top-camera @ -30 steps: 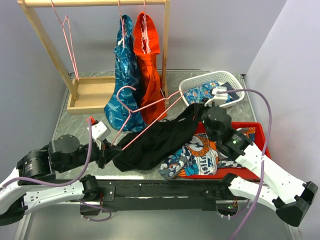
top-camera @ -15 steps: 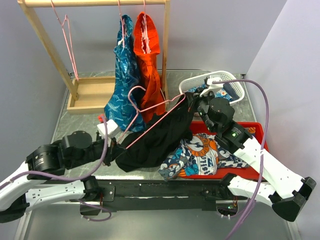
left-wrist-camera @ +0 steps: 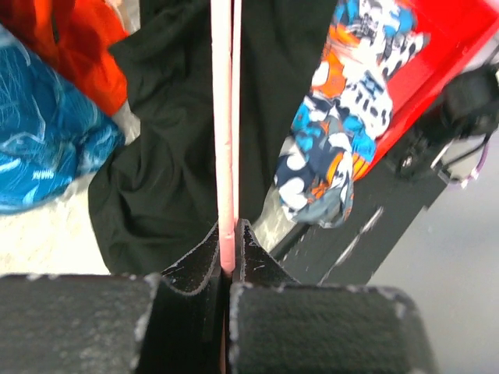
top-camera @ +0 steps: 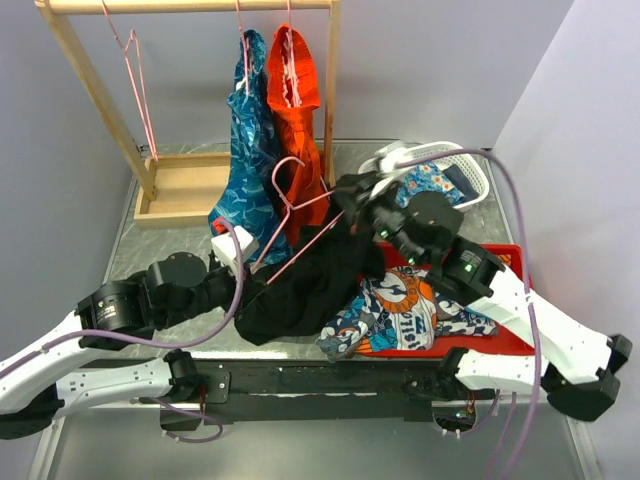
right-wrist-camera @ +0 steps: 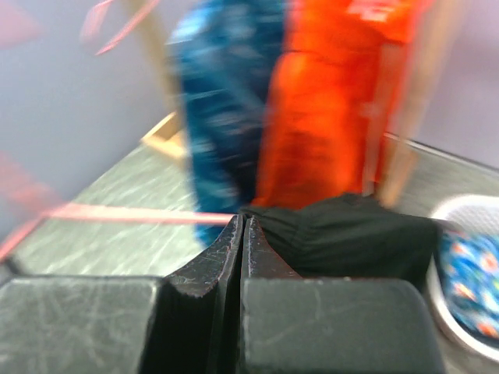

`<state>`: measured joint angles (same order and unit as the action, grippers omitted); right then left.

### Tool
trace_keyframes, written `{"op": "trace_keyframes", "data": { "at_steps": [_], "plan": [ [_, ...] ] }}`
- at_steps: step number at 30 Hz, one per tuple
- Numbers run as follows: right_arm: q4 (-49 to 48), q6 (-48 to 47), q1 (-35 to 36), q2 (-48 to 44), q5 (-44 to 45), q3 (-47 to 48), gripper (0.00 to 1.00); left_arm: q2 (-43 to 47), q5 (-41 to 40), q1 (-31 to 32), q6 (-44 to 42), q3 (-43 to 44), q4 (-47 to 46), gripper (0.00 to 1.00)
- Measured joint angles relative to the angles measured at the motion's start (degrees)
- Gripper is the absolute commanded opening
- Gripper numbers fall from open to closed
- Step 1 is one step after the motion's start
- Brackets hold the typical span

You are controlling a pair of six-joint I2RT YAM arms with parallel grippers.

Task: Place the shorts on the hanger

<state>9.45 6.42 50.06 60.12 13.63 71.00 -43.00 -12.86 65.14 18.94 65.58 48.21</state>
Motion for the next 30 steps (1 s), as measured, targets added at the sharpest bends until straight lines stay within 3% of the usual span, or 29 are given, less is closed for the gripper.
{"op": "trace_keyframes", "data": {
  "at_steps": [6, 12, 15, 18, 30],
  "plan": [
    [2.4, -4.0, 10.1, 2.9, 0.6, 5.5, 0.0, 1.0, -2.1, 0.2, 1.4, -4.3, -7.2, 0.01],
    [4.2, -5.0, 11.5, 1.6, -1.6, 5.8, 0.0, 4.2, -7.1, 0.4, 2.2, -12.4, -19.2, 0.01],
    [4.4, -4.8, 11.7, -0.2, -2.3, 4.5, 0.25, 6.6, -9.0, 0.5, 2.4, -16.5, -25.5, 0.01],
    [5.0, -3.6, 11.9, -3.1, -0.5, 2.2, 0.39, 7.6, -10.3, 0.6, 2.7, -18.5, -30.1, 0.01],
    [2.4, 12.7, 15.3, -5.6, 8.2, -10.9, 0.59, 3.7, -17.0, 0.4, 4.3, -18.8, -44.6, 0.01]
  ]
}}
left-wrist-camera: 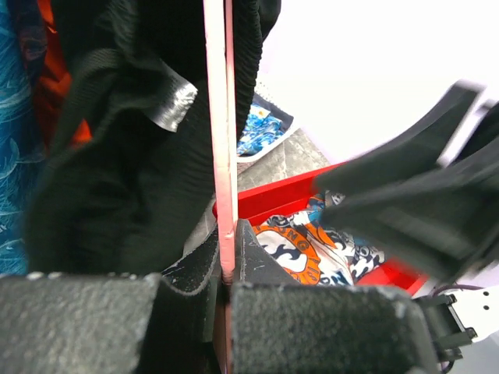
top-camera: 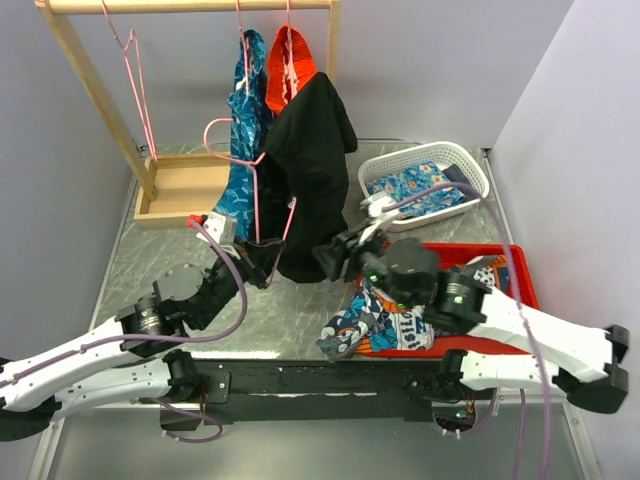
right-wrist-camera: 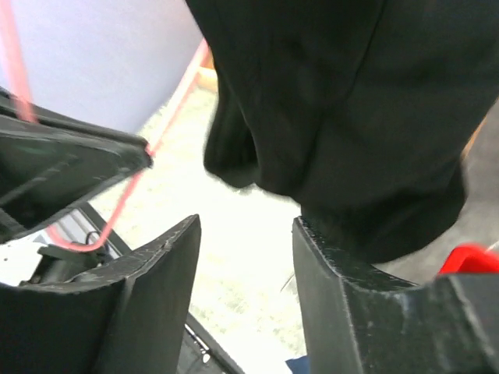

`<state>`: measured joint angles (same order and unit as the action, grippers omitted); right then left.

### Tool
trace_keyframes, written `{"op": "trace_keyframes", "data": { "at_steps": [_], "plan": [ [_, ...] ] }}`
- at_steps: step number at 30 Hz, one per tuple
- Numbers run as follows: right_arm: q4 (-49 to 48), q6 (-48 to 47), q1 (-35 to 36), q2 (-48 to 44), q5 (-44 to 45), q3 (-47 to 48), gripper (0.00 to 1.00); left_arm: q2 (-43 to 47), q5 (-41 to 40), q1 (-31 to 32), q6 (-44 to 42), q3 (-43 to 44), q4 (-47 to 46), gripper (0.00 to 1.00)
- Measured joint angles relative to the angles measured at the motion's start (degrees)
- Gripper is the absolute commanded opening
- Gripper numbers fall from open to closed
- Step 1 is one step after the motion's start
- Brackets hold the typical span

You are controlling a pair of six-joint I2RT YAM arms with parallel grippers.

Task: Place the shorts on the hanger

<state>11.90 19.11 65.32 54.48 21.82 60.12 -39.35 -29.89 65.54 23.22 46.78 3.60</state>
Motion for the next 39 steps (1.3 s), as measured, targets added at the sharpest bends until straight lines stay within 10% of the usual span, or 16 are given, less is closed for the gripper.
{"op": "trace_keyframes", "data": {
  "at_steps": [18, 21, 22, 24, 39],
  "plan": [
    [-18.4, 14.2, 1.4, 15.8, 12.1, -6.2, 0.66, -3.1, -4.1, 2.8, -1.6, 0.5, -3.9, 0.01],
    [-19.9, 16.0, 1.4, 18.8, 14.4, -6.0, 0.36, -3.3, -5.1, 3.5, -1.8, 0.5, -5.1, 0.01],
    [-20.0, 16.5, 1.4, 19.8, 15.1, -6.0, 0.11, -3.3, -5.7, 3.7, -2.0, 0.5, -5.8, 0.01],
    [-19.9, 17.9, 1.5, 21.3, 16.0, -6.0, 0.0, -3.4, -6.9, 4.0, -2.6, 0.5, -7.5, 0.01],
    [-2.8, 24.9, 15.2, 8.3, 17.6, -4.1, 0.0, -10.9, -15.0, 4.3, -9.5, -3.7, -28.4, 0.01]
  ]
}}
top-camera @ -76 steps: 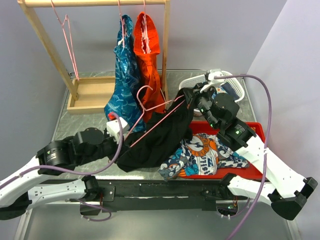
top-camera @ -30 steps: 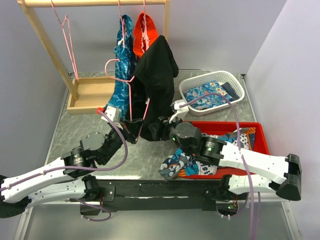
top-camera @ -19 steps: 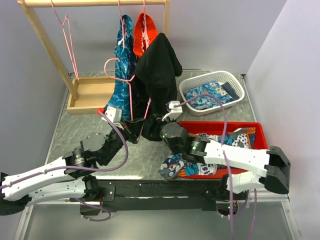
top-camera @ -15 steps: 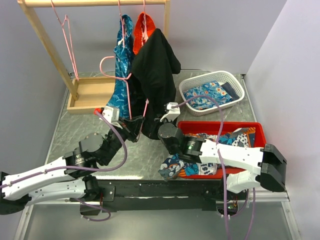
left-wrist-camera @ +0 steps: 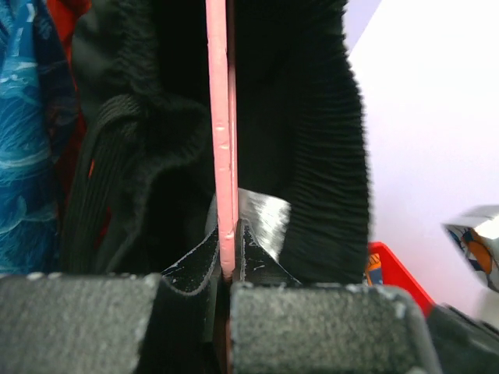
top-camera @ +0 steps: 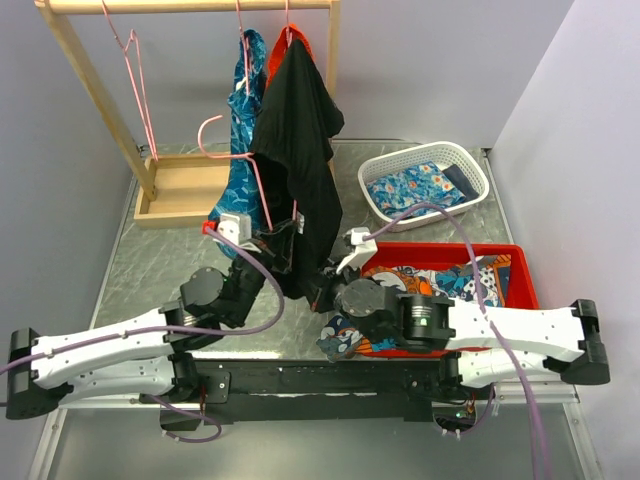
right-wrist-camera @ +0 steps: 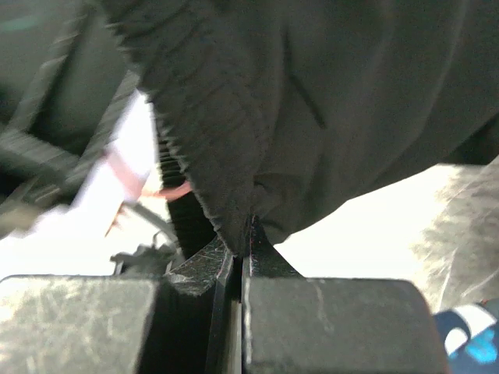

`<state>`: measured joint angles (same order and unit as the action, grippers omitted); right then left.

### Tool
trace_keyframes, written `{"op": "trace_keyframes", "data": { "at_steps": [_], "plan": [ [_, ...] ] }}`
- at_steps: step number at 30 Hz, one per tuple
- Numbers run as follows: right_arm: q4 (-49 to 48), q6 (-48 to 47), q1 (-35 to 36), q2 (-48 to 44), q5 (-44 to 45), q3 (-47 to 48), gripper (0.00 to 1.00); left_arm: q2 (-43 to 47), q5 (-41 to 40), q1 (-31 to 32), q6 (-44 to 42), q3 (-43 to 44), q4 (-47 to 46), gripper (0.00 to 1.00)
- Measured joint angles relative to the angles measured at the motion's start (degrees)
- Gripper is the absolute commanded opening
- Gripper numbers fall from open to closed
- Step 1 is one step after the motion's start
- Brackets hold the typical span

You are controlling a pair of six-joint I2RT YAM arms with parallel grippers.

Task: Place the shorts on the hanger

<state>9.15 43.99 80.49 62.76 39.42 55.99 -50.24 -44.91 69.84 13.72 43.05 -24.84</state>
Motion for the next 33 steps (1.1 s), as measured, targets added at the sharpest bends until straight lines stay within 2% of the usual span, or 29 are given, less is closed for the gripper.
{"op": "trace_keyframes", "data": {
  "at_steps": [5, 8, 12, 17, 22, 29, 33],
  "plan": [
    [4.9, 1.2, 2.1, -1.4, -2.2, 3.0, 0.0, -4.1, -0.6, 0.0, -0.7, -0.6, -4.2, 0.01],
    [7.3, 1.6, 2.2, -1.6, -3.3, 4.6, 0.0, -5.5, -0.3, 0.0, 0.9, -1.6, -3.7, 0.01],
    [10.3, 1.6, 2.1, -1.9, -3.3, 5.5, 0.0, -4.6, 1.5, 0.0, 6.0, -3.8, 1.0, 0.01],
    [11.9, 1.6, -0.6, -1.9, -4.8, 5.4, 0.0, -1.4, 6.8, -0.1, 15.1, -5.1, 11.6, 0.01],
    [8.1, 3.4, -6.1, -1.6, -8.9, 0.0, 0.0, 0.4, 12.3, -0.1, 23.0, -10.6, 18.2, 0.01],
    [4.8, 6.0, -11.2, 3.5, -15.9, -9.1, 0.0, -6.1, 17.7, 0.1, 30.2, -16.1, 23.4, 0.01],
    [1.8, 7.0, -12.9, 6.0, -19.2, -11.8, 0.0, -8.2, 18.4, 0.2, 32.8, -16.9, 25.0, 0.13]
  ]
}}
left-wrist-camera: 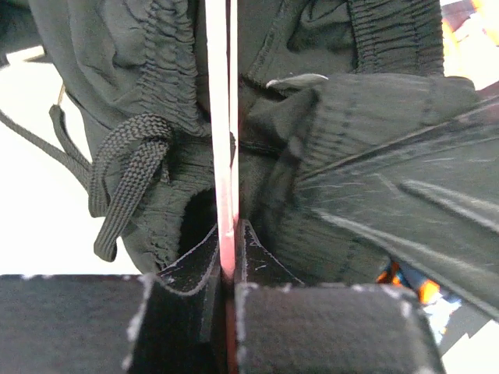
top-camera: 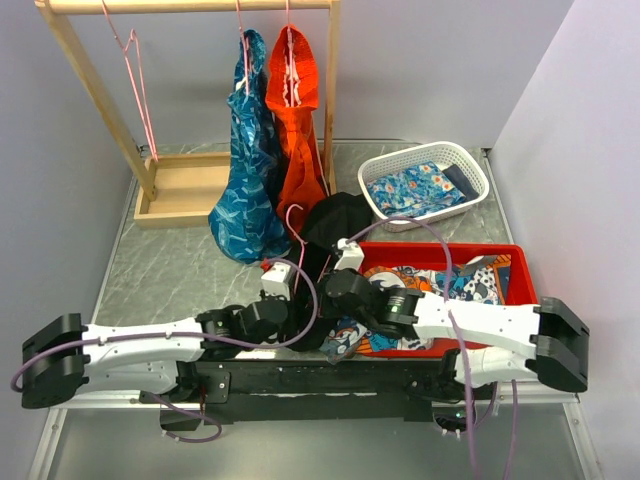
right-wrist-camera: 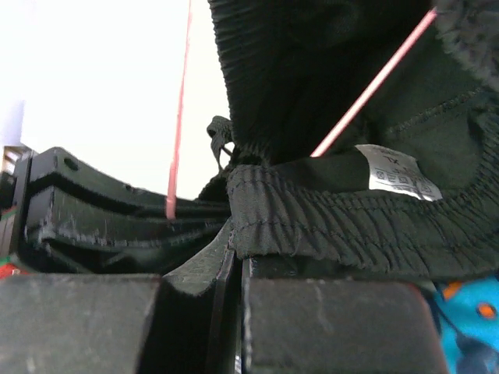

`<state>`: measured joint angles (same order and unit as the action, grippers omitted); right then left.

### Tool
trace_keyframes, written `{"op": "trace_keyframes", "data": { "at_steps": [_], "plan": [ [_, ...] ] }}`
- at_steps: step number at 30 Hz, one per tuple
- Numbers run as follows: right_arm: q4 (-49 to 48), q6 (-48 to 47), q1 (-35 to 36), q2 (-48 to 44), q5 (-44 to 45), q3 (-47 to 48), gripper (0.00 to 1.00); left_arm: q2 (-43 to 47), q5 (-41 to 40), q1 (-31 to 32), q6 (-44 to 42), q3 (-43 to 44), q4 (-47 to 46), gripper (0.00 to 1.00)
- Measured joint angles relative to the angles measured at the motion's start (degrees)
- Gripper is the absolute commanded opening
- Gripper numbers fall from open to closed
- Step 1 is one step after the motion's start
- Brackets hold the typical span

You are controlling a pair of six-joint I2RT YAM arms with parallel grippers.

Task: Place the shorts on the hanger

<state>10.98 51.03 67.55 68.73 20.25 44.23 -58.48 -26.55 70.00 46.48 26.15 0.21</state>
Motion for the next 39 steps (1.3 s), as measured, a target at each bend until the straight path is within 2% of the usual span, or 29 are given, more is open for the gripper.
{"op": "trace_keyframes", "data": {
  "at_steps": [2, 3, 5, 9, 12, 25, 37, 39],
  "plan": [
    [-1.6, 0.4, -0.6, 1.6, -1.0, -0.5, 0.0, -1.5, 0.0, 0.0, 0.9, 0.0, 0.1, 0.18],
    [-2.5, 0.6, -0.8, 2.6, -1.5, -0.7, 0.0, -2.6, 0.0, 0.0, 1.3, 0.0, 0.1, 0.25],
    [-4.8, 1.0, -1.0, 4.7, -2.4, -1.6, 0.0, -4.5, 0.0, 0.0, 1.4, 0.0, 0.1, 0.27],
    [-7.2, 2.1, -1.1, 6.9, -3.7, -4.4, 0.0, -8.2, 0.0, 0.0, 1.4, 0.0, 0.0, 0.39],
    [-8.0, 2.8, -1.1, 7.5, -4.4, -5.4, 0.0, -10.2, -0.2, 0.0, 1.2, 0.0, 0.1, 0.44],
    [-11.3, 4.7, -1.2, 7.9, -5.8, -7.7, 0.0, -9.6, 2.5, -7.1, 0.7, 0.8, -2.9, 0.51],
    [-12.5, 5.6, -1.2, 9.2, -6.5, -8.3, 0.0, -8.9, 6.8, -17.0, 0.4, 1.4, -6.9, 0.49],
    [-12.7, 5.6, -1.2, 9.2, -6.6, -8.3, 0.0, -9.8, 7.6, -18.4, -0.3, 2.3, -7.6, 0.45]
  ]
}}
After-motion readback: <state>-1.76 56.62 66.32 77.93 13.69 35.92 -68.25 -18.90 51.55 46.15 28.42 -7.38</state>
